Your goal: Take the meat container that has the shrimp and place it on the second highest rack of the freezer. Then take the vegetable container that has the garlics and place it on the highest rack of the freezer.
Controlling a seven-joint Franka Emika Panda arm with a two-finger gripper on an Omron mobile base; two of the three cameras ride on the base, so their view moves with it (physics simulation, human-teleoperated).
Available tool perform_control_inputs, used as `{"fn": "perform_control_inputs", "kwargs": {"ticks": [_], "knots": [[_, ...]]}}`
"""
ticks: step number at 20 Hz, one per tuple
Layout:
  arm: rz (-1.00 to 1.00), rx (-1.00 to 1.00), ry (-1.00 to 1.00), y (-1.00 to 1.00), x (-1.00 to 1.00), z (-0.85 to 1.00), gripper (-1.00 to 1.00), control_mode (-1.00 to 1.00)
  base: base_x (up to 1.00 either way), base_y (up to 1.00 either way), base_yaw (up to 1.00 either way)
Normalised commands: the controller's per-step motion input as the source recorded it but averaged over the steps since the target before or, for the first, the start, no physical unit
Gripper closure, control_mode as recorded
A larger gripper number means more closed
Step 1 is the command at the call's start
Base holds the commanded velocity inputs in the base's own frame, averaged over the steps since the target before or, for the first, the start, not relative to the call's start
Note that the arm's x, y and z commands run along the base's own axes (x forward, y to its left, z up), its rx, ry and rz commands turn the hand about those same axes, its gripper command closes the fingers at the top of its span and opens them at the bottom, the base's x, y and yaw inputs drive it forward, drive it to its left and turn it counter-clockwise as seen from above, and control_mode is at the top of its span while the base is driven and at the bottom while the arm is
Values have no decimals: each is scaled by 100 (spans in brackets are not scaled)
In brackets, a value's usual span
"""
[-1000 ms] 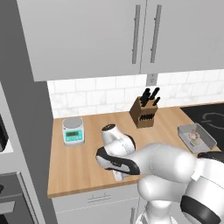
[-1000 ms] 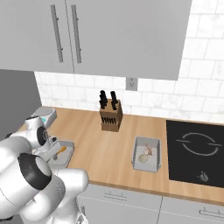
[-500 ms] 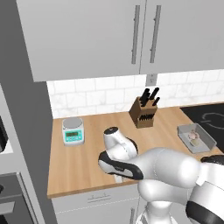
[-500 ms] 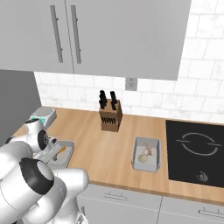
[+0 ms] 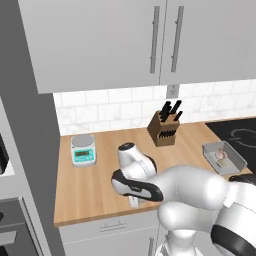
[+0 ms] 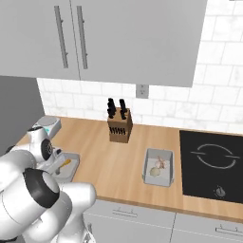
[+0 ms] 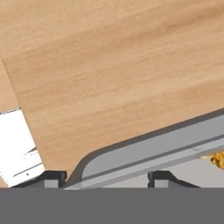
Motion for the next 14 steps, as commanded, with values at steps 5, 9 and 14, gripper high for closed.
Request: {"fn": "perform_control_inputs", "kwargs": {"ticks": [5, 9, 14], "knots": [[0, 0, -3, 0, -16, 23, 100, -100, 0, 0, 0], [0, 0, -5, 0, -13, 76, 100, -100, 0, 0, 0], [0, 0, -10, 0, -17, 100, 100, -100, 0, 0, 0]]}}
